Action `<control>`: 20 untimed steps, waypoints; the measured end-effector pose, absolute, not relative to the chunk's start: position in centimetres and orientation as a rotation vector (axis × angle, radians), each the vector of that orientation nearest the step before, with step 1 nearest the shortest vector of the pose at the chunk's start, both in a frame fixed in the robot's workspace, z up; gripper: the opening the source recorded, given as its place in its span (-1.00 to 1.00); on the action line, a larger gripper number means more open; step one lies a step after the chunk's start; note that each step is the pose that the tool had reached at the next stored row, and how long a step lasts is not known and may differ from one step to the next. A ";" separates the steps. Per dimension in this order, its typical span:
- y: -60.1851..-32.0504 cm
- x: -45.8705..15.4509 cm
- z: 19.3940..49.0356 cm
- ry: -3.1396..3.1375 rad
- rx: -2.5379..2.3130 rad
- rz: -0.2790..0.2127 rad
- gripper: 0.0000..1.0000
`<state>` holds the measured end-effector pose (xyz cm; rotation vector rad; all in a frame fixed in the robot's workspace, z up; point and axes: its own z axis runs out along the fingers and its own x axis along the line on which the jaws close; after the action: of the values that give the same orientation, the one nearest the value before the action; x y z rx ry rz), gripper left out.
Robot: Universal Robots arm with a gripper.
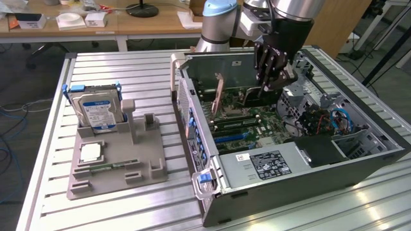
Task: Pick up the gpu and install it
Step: 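Insert the gpu into the slot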
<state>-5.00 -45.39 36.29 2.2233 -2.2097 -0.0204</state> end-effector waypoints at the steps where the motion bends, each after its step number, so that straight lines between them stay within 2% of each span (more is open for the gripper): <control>1: -45.4 -5.0 36.2 -2.210 2.223 -0.020 -0.48; 20: -45.4 -5.0 35.2 -2.209 2.223 -0.020 -0.48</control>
<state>-4.99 -45.39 35.16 2.2229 -2.2094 -0.0196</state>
